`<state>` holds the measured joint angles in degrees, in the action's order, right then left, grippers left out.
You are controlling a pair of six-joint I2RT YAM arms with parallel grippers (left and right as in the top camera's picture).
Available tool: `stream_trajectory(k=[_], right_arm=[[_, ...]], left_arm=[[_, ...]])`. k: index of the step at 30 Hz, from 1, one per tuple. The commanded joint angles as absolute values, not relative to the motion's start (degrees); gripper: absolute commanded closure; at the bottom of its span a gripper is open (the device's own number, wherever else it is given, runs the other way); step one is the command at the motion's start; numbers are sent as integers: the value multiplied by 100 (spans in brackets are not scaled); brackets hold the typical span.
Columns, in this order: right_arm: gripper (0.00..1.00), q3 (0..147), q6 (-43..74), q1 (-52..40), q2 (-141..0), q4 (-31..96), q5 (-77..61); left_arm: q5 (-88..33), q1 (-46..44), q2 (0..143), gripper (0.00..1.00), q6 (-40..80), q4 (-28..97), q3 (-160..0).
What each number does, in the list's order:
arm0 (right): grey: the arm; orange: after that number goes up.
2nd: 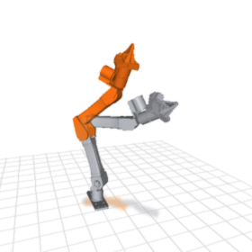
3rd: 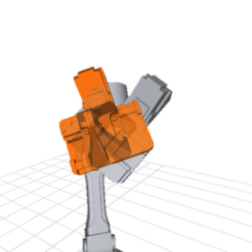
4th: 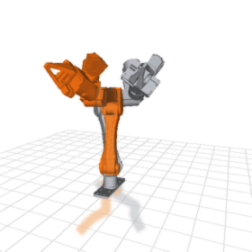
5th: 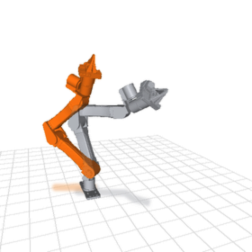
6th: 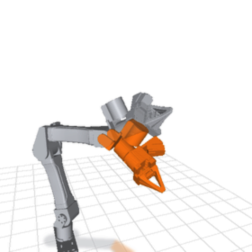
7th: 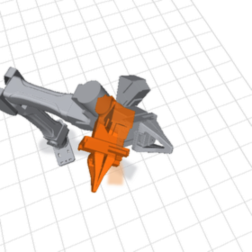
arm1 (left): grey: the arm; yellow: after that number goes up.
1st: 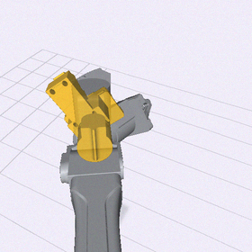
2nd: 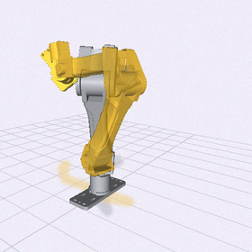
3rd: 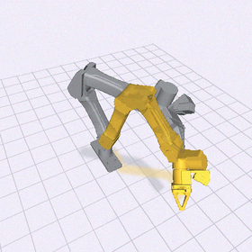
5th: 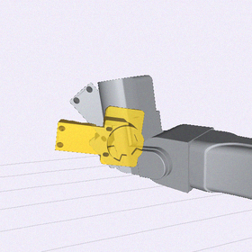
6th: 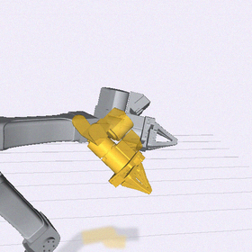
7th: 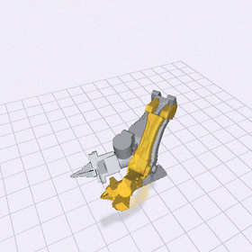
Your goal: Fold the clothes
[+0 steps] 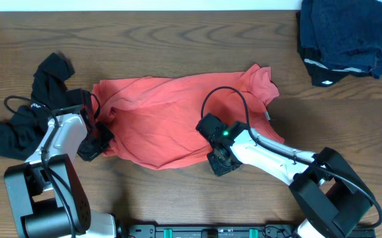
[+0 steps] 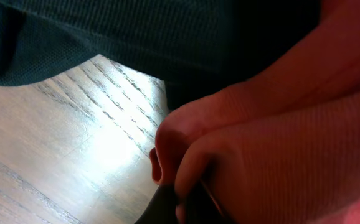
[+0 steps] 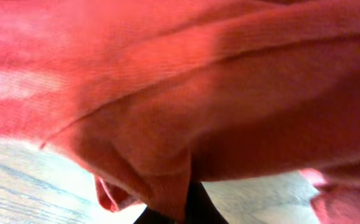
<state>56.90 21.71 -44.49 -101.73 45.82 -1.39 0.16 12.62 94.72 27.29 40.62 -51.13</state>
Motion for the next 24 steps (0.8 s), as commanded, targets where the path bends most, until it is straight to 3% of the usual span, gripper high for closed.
stream_trajectory(k=[1, 10, 17, 24], right_arm=[[99, 5968, 2333, -4348, -10138, 4908, 108], [99, 7592, 2215, -3905, -9771, 7400, 152], [99, 8569, 2176, -3420, -9334, 8267, 93], [99, 8755, 2027, -3253, -8783, 8685, -150]], left_arm=[[58, 1291, 9310, 94, 2464, 4386, -5225], [-97, 1291, 8348, 94, 2056, 6230, -5758], [-934, 1291, 7207, 94, 2084, 6272, -5800], [-987, 1291, 6318, 94, 2104, 6342, -5800]])
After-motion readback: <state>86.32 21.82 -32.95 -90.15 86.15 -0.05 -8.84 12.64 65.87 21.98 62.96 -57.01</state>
